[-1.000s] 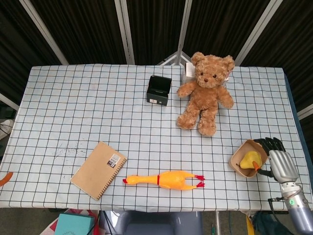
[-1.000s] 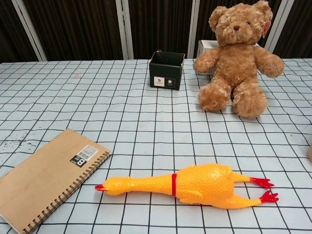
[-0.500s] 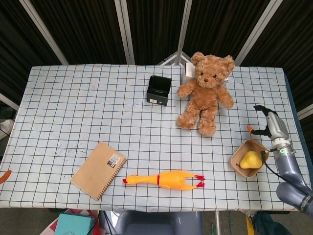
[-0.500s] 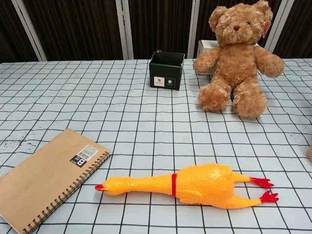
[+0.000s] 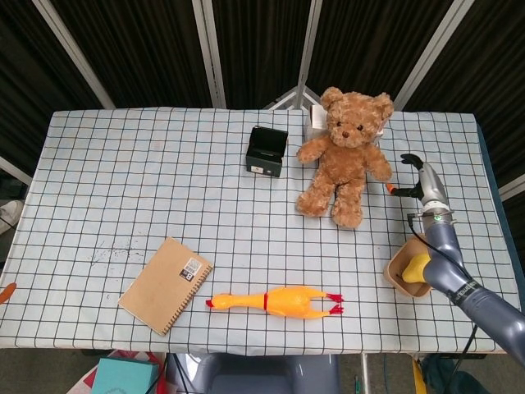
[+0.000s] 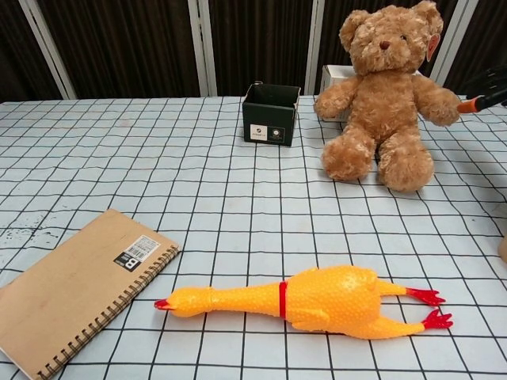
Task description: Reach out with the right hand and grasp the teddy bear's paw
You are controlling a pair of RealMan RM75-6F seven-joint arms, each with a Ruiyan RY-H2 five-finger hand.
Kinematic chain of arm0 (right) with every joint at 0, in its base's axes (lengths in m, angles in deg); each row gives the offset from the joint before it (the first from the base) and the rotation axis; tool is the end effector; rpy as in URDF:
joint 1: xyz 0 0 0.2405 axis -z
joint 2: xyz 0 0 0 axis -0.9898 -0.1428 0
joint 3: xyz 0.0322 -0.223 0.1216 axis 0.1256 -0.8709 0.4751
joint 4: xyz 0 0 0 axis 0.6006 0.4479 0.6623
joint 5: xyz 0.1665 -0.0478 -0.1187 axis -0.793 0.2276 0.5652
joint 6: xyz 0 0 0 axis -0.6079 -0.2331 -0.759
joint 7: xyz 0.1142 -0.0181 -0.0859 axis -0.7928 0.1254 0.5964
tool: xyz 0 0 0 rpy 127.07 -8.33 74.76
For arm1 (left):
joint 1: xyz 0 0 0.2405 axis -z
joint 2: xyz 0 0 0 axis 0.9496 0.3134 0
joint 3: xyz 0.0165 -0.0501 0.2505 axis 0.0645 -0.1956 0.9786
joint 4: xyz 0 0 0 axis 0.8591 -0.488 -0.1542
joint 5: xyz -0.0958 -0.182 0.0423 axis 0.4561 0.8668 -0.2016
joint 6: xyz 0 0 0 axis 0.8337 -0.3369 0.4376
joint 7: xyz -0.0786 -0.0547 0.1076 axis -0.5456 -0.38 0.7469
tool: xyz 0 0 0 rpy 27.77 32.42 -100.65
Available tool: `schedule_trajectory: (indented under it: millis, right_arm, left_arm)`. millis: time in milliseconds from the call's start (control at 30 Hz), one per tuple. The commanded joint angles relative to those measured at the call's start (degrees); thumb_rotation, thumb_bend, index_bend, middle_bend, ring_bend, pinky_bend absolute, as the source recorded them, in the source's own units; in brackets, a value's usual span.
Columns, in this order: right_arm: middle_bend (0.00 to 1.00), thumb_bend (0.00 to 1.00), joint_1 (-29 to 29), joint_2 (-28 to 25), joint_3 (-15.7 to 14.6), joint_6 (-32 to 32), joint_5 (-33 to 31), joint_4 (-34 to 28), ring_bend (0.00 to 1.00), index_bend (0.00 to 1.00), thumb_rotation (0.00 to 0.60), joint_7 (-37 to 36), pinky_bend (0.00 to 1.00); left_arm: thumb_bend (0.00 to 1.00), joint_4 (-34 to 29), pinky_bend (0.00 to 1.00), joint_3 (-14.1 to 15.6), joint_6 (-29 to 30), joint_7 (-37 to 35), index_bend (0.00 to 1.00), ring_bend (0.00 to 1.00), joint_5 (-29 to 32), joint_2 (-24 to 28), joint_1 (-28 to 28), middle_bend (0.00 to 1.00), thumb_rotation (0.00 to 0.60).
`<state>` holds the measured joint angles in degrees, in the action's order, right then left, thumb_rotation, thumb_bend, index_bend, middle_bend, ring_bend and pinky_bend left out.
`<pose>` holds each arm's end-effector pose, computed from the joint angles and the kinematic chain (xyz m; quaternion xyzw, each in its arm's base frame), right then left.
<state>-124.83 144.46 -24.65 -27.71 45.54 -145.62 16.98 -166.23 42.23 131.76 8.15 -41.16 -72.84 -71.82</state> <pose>-0.2810 -0.4503 0.1013 0.3611 -0.6766 0.4312 0.4753 -0.3302 0.1623 0.1957 -0.5134 -0.3958 -0.3538 0.6742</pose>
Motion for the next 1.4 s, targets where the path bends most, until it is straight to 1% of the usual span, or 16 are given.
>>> schedule_trajectory:
  millis: [33, 333, 567, 667, 733, 1033, 1267, 1400]
  right_arm:
    - [0.2, 0.29, -1.39, 1.67, 0.41, -0.18, -2.47, 1.05, 0.12, 0.2, 0.6, 1.53, 0.0]
    - [0.2, 0.29, -4.61, 4.04, 0.02, -1.76, -7.27, 1.61, 0.12, 0.2, 0.6, 6.69, 0.0]
    - [0.22, 0.29, -6.78, 6.4, 0.03, -3.49, -11.87, 4.06, 0.12, 0.2, 0.6, 10.98, 0.0]
    - [0.25, 0.29, -7.36, 7.44, -0.1, -3.98, -12.86, 5.45, 0.14, 0.22, 0.6, 12.63, 0.0]
    - [0.27, 0.29, -7.63, 8.1, 0.14, -4.22, -13.37, 6.43, 0.16, 0.26, 0.6, 13.19, 0.0]
    - [0.35, 0.29, -7.98, 10.69, 0.82, -3.62, -13.07, 10.73, 0.22, 0.38, 0.6, 14.38, 0.0]
    - [0.37, 0.29, -7.68, 11.78, 1.73, -2.57, -11.69, 12.88, 0.25, 0.39, 0.6, 13.82, 0.0]
    - [0.42, 0.29, -7.81, 12.79, 2.42, -2.76, -10.61, 14.58, 0.3, 0.46, 0.6, 13.32, 0.0]
  left_arm:
    - [0.27, 0.09, 0.14, -0.01, 0.04, -0.36, 0.21, 0.0, 0.0, 0.16, -0.09, 0.0, 0.6]
    - [0.27, 0.4, 0.13, -0.01, -0.35, -1.63, 0.21, 0.0, -0.05, 0.6, -0.06, 0.0, 0.6]
    - [0.27, 0.71, 0.14, -0.08, -0.5, -2.79, 0.21, 0.0, -0.14, 1.09, -0.09, 0.0, 0.6]
    - [0.27, 0.8, 0.14, -0.15, -0.51, -3.25, 0.21, 0.0, -0.01, 1.22, -0.14, 0.0, 0.6]
    - [0.27, 0.83, 0.14, -0.15, -0.58, -3.37, 0.21, 0.0, -0.01, 1.26, -0.12, 0.0, 0.6]
    - [0.27, 0.86, 0.14, -0.16, -0.74, -3.18, 0.21, 0.0, 0.06, 1.22, -0.01, 0.0, 0.6]
    - [0.27, 1.08, 0.14, -0.09, -0.37, -2.71, 0.21, 0.0, -0.52, 0.87, 0.08, 0.0, 0.6]
    - [0.27, 1.01, 0.13, -0.05, -0.55, -2.26, 0.21, 0.0, -0.35, 0.73, 0.16, 0.0, 0.6]
